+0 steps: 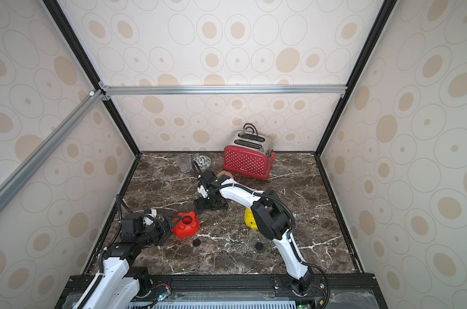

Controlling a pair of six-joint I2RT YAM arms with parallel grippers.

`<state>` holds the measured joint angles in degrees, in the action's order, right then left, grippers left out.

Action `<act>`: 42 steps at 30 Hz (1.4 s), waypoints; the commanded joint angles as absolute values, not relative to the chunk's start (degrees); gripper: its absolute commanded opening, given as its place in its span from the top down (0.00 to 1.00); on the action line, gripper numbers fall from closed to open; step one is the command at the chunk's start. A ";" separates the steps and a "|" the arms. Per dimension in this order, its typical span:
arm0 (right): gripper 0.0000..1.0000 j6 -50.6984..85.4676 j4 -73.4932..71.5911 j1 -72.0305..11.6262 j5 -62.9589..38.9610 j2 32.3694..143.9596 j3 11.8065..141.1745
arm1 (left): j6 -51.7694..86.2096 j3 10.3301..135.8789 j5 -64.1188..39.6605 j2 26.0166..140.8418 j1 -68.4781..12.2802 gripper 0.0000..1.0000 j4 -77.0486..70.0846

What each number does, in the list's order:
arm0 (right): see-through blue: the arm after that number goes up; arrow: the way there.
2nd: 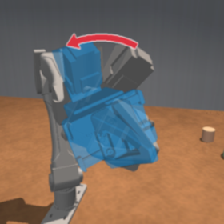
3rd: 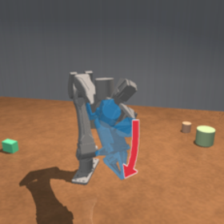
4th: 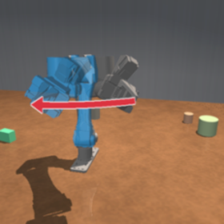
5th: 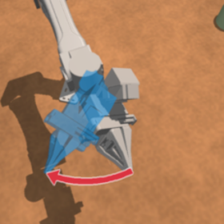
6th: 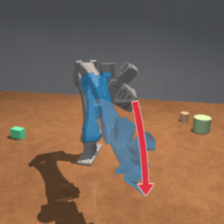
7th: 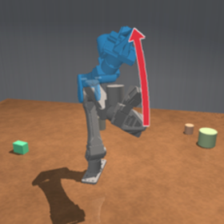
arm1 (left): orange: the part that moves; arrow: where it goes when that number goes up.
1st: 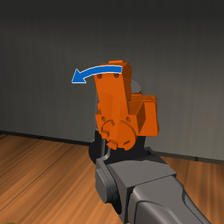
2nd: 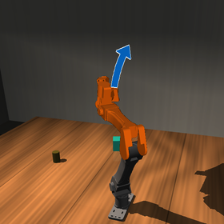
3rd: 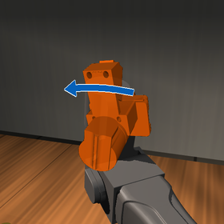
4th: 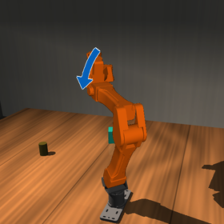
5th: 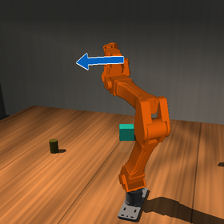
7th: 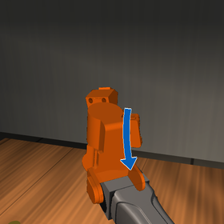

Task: Close piggy banks
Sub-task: Adjust the piggy bank at the center of the board.

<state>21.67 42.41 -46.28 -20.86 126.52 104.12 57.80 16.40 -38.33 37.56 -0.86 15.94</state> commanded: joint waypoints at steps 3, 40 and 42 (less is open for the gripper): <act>0.11 21.96 43.69 -46.67 -21.46 125.79 106.48 | 58.78 16.71 -40.32 37.35 -1.57 0.01 16.91; 0.12 23.90 38.41 -49.20 -24.29 117.23 90.91 | 53.61 24.11 -35.57 53.20 -1.67 0.01 11.43; 0.12 24.08 38.56 -49.18 -23.49 117.16 90.53 | 53.53 24.65 -35.68 55.03 -1.70 0.01 10.17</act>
<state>23.35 39.59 -48.10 -22.96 118.43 91.55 54.54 22.17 -35.33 53.21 -1.37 13.19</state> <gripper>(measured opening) 0.879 0.994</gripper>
